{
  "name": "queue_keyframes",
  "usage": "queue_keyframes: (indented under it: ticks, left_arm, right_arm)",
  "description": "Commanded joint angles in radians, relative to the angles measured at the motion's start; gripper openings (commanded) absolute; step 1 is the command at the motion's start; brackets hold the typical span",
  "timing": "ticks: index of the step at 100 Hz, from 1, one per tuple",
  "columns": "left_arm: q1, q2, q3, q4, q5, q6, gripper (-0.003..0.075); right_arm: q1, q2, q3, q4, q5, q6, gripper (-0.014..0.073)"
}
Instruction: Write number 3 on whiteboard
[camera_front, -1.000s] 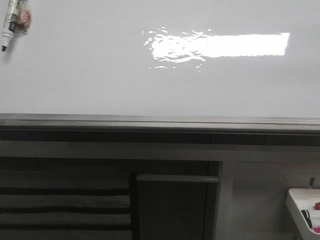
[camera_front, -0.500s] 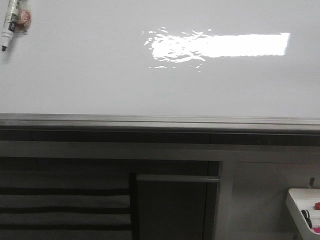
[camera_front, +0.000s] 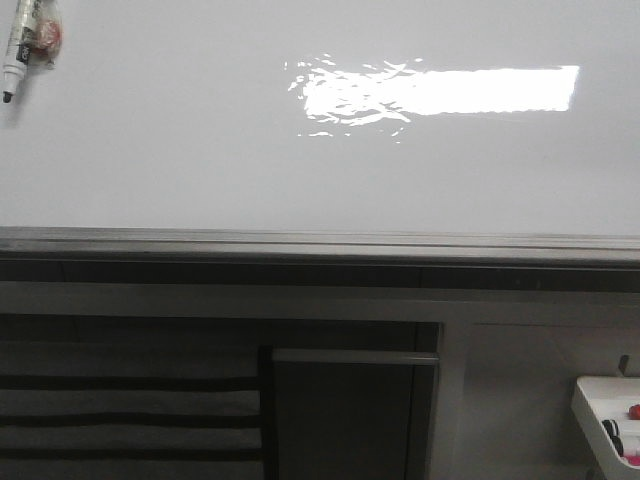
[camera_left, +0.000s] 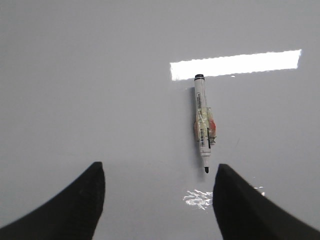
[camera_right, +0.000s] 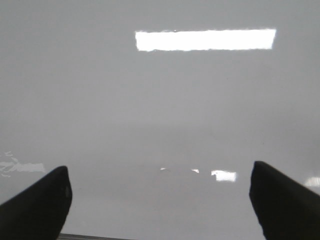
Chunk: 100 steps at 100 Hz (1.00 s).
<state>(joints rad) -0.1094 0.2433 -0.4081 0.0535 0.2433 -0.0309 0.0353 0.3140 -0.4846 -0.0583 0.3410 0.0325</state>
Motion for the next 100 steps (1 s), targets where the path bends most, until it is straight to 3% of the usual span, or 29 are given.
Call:
queue_keyframes:
  ticks: [1,46,80,100]
  left_arm:
    - [-0.005,0.018,-0.032,-0.001,-0.082,-0.002,0.0429]
    - [-0.012,0.105,-0.038,-0.001,-0.107,-0.002,0.0429]
    - [-0.146,0.486,-0.187,0.007,-0.114,0.014,0.0429]
    - [-0.159,0.733,-0.291,0.007,-0.130,0.014,0.0429]
  right_arm:
    - [-0.006,0.016,-0.034,-0.014,-0.066,-0.009,0.0651]
    - [-0.006,0.016,-0.034,-0.014,-0.106,-0.009,0.0651]
    - [-0.006,0.016,-0.034,-0.014,-0.108,-0.009,0.0651]
    - [-0.006,0.016,-0.034,-0.014,-0.108,-0.009,0.0651]
